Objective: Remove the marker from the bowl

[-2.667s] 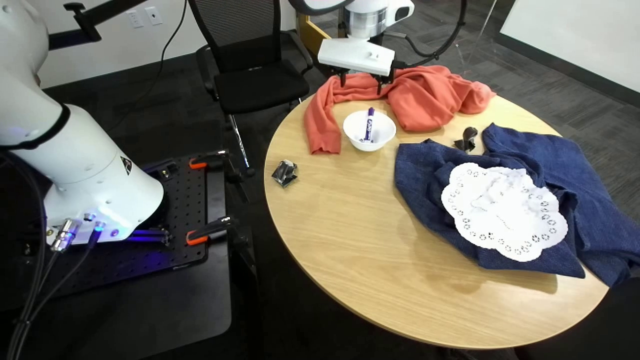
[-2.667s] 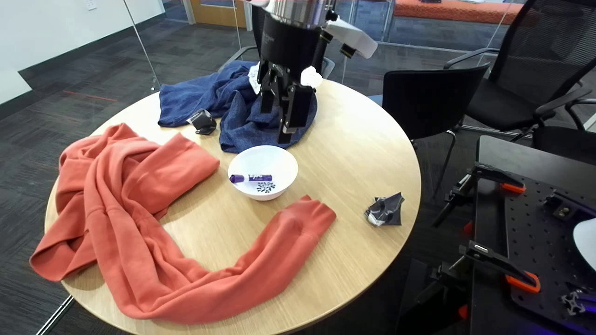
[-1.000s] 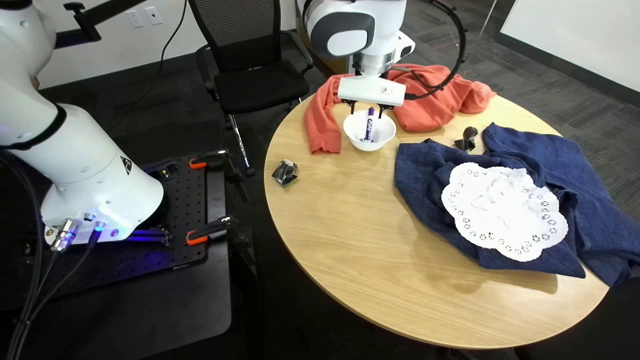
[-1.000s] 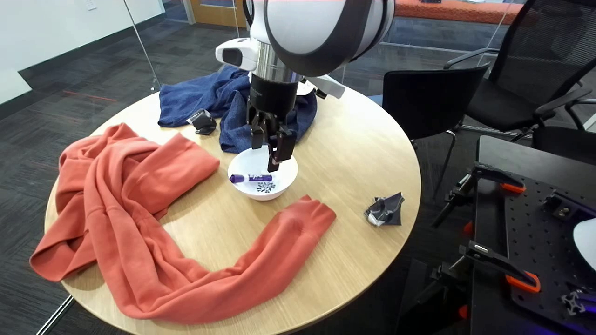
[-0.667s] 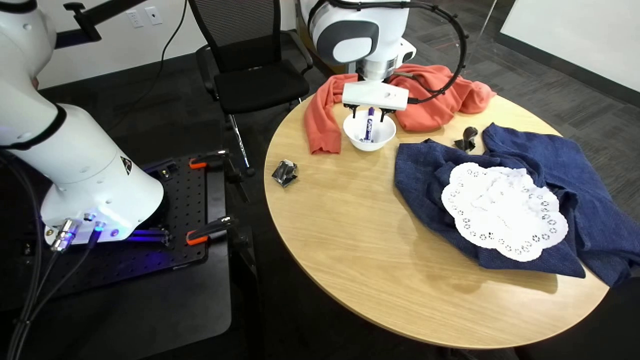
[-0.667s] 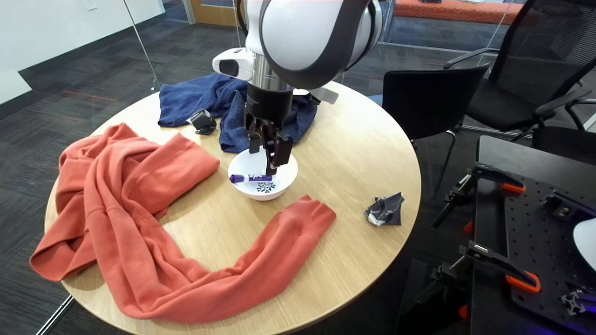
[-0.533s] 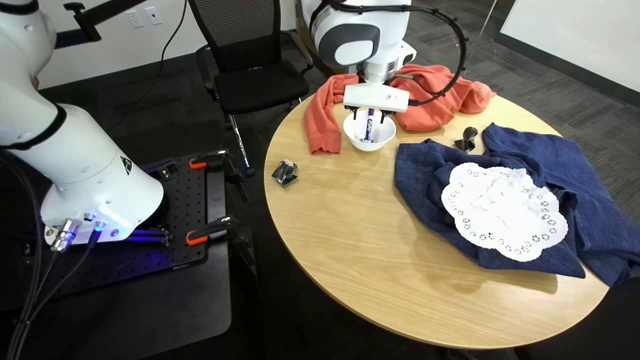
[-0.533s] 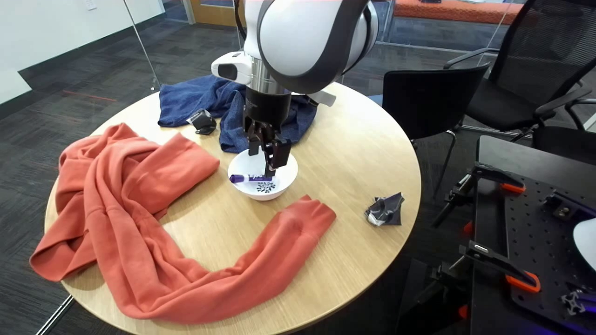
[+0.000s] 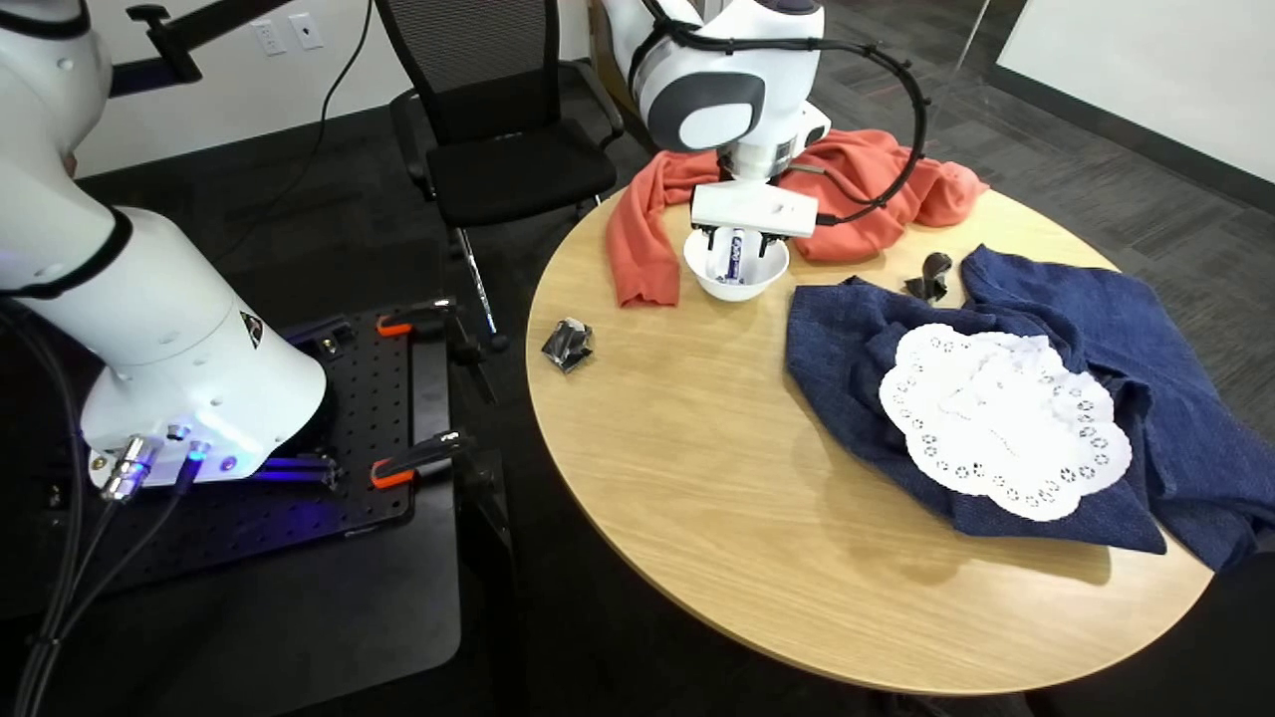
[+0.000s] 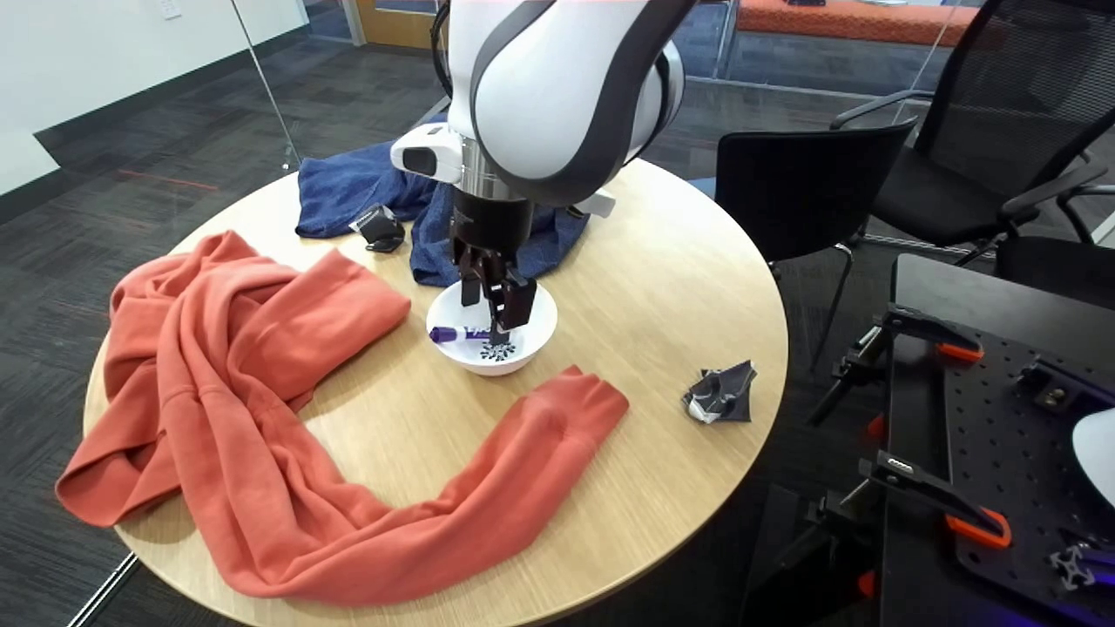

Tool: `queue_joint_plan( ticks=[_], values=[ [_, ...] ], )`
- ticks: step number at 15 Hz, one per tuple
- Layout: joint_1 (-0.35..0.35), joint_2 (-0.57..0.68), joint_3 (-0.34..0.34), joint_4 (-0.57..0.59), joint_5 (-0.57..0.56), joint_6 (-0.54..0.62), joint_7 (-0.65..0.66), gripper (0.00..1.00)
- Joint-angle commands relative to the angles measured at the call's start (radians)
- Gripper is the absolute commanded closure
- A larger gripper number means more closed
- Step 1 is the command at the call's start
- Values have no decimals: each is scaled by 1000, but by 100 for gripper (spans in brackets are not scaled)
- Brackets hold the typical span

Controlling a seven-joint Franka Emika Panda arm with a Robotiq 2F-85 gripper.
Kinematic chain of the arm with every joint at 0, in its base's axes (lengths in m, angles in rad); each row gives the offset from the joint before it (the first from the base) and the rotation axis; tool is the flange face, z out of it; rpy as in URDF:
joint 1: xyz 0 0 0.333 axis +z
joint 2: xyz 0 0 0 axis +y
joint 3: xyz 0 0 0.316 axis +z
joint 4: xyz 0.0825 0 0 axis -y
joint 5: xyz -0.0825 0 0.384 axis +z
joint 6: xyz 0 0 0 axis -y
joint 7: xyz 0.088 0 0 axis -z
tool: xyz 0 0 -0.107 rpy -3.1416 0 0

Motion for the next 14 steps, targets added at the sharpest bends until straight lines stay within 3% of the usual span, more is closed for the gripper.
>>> queue_joint_plan(
  ticks=[1, 2, 3, 6, 10, 11, 14],
  values=[
    [-7, 34, 12, 42, -39, -8, 41, 25],
    [-6, 40, 12, 48, -42, -9, 42, 26],
    [-6, 47, 13, 53, -44, -10, 42, 34],
    [-5, 60, 15, 64, -50, -10, 43, 66],
    [-1, 53, 7, 55, -58, 0, 58, 96],
    [-1, 44, 6, 47, -58, 3, 69, 100],
    [-5, -14, 10, -7, -54, 14, 112, 95]
  ],
)
